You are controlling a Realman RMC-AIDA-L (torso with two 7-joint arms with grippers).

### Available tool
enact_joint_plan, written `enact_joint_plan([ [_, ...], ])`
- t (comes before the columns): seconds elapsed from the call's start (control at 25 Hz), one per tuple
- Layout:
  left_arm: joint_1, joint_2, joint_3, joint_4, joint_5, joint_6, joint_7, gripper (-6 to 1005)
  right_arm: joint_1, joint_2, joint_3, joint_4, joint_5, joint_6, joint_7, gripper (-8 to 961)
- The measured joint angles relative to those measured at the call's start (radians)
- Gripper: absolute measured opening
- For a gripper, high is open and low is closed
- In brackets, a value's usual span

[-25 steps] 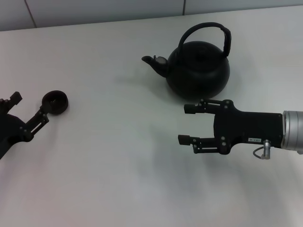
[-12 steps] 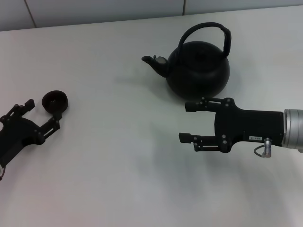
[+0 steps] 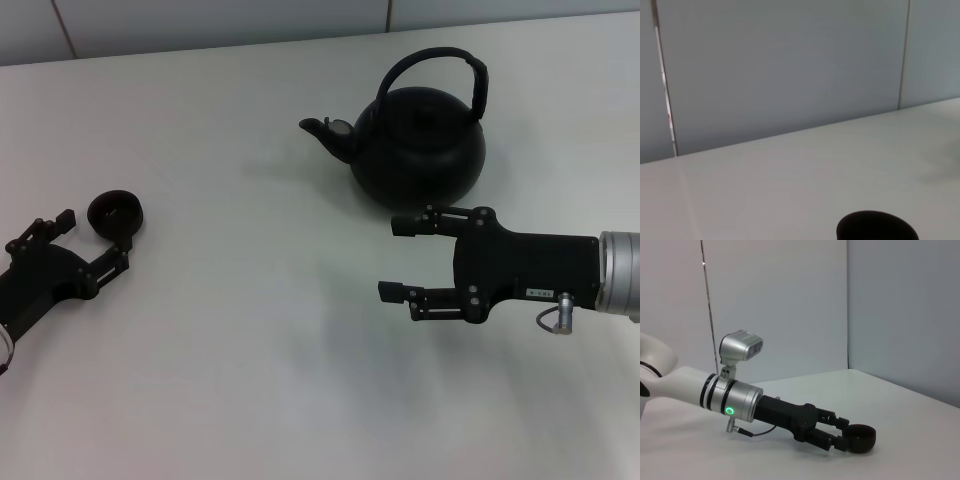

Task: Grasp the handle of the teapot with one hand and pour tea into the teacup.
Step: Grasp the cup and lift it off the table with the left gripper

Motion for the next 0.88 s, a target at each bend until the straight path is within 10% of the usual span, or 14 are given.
enact_joint_plan([
  [0.88, -0.056, -0.003, 0.000, -0.020, -0.002, -0.027, 0.002, 734, 0.004, 0.000, 0.002, 0.000, 0.000, 0.002, -0.005, 774],
])
